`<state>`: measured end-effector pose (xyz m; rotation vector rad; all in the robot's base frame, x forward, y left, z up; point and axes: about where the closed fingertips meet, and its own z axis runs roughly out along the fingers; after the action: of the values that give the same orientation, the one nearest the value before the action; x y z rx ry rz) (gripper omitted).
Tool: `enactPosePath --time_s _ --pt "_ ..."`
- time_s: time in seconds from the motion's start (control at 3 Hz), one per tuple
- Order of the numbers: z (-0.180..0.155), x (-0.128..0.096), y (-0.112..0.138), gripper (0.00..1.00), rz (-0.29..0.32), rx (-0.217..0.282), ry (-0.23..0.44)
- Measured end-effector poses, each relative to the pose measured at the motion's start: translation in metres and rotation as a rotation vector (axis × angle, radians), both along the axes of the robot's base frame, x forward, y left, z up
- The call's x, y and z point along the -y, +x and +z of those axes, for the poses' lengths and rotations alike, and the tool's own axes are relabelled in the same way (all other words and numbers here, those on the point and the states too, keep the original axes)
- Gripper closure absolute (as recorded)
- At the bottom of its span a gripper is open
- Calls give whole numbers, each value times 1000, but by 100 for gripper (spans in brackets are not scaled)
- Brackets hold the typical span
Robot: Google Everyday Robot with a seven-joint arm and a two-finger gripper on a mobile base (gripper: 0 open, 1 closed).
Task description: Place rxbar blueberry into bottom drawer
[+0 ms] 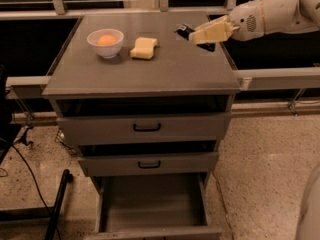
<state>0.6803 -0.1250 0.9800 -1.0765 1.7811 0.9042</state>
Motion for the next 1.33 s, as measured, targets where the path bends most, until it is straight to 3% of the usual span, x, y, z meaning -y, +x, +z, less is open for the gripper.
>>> enactPosePath --time_s 0.33,0.67,1.0,1.33 --pt "0 4 -34 100 46 51 -24" --pt "-21 6 -76 100 84 127 -46" --pt "-57 -1 -102 100 142 201 -82" --pt "-63 -5 -105 100 163 210 -88"
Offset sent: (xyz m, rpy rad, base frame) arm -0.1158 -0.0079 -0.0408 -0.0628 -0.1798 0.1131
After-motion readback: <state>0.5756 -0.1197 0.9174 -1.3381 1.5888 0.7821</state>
